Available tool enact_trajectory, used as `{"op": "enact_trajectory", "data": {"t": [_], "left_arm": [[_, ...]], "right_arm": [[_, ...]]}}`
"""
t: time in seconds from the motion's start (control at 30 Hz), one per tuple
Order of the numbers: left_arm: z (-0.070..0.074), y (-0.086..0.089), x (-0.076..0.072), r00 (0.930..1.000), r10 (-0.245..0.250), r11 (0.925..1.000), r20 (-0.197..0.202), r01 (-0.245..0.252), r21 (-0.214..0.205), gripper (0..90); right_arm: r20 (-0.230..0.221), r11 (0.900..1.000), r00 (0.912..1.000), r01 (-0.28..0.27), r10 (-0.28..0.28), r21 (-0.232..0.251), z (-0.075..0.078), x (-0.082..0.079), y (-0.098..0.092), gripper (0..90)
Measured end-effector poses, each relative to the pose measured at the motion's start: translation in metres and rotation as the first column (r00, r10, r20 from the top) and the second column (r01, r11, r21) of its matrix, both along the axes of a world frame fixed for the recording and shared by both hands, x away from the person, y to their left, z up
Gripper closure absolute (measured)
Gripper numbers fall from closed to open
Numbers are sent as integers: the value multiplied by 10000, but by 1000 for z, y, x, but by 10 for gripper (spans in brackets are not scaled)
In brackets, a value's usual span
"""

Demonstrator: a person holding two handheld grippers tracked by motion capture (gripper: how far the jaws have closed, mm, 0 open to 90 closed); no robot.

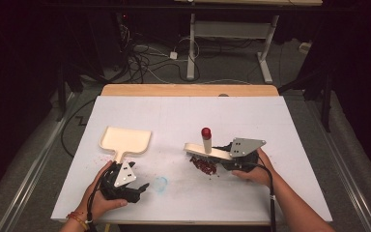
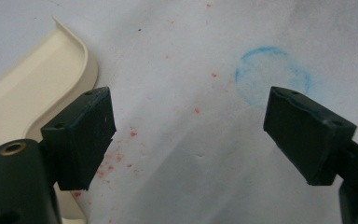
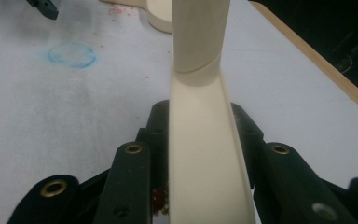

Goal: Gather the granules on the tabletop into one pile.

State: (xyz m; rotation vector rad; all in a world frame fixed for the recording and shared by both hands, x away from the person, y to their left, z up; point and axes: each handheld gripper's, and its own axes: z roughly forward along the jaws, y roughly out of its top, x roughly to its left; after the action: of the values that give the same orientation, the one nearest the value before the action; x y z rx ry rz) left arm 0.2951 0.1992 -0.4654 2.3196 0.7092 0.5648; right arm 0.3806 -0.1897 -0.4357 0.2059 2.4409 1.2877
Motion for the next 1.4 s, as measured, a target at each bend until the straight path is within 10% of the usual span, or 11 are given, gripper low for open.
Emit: {"op": "enact_trajectory", "data": {"t": [0.43,0.97,1.17,1.4], "left_arm": [[2,2,-2,9999,-8,10000,160,9,-55,158],[5,1,-3,9986,94,9999,521,-96,40,158],[6,1,-3,9977,135,9999,658,-141,96,158],[6,-2,-2,9974,24,9997,715,-43,251,158]], "right_arm": [[-153,9864,9912,1323,-1314,976,24,-13,-18,673],[-1309,9621,9551,2713,-2658,262,44,-63,-89,671],[-2412,9629,9340,2698,-2637,-77,45,-79,-113,670],[-3930,9668,8884,2554,-2371,-59,38,-76,-125,670]]}}
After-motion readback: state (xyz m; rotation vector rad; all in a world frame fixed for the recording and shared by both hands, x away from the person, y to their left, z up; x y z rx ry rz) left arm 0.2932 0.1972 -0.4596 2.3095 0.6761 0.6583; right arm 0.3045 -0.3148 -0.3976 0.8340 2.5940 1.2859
